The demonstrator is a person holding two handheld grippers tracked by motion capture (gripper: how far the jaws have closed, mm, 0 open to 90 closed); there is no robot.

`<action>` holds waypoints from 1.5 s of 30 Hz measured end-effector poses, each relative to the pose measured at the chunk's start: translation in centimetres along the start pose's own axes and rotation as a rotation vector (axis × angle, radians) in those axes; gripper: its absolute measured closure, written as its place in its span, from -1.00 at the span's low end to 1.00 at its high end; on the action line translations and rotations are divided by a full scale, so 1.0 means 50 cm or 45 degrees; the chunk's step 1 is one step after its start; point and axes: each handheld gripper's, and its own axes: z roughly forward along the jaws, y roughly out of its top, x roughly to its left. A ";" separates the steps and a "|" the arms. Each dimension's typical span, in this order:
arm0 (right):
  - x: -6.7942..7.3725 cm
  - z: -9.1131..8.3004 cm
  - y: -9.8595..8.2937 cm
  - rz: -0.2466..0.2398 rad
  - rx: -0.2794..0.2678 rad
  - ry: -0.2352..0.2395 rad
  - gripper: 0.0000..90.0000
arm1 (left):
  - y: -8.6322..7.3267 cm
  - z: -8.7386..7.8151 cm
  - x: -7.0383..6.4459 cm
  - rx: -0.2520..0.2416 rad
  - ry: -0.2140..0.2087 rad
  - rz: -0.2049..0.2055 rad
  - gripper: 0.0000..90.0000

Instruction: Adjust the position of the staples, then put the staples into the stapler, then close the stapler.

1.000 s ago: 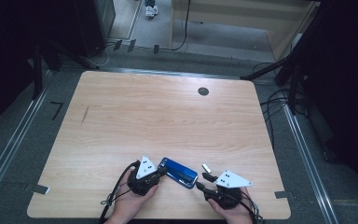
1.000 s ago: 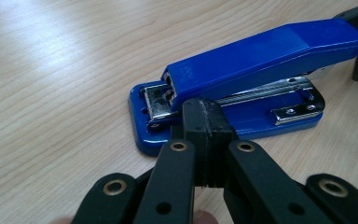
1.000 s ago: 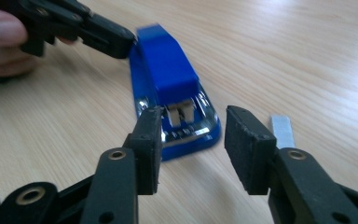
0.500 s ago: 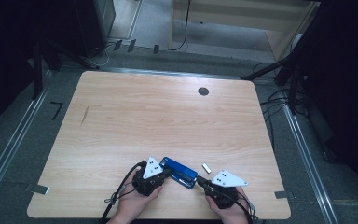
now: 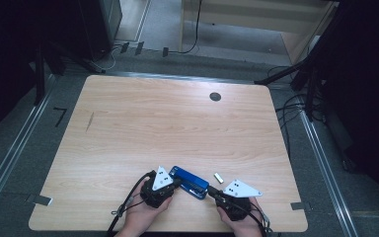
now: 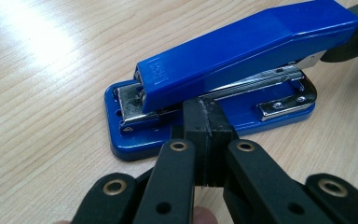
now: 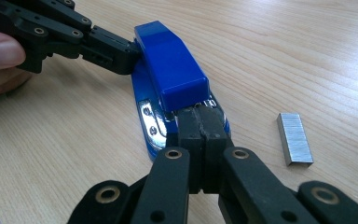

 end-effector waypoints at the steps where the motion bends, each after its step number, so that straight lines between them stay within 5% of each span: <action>1: 0.000 -0.001 0.000 0.000 0.001 0.005 1.00 | 0.000 0.000 0.000 0.000 0.000 0.000 1.00; 45: 0.002 -0.001 -0.005 0.012 0.025 0.018 1.00 | 0.000 0.000 -0.002 0.002 0.011 0.008 1.00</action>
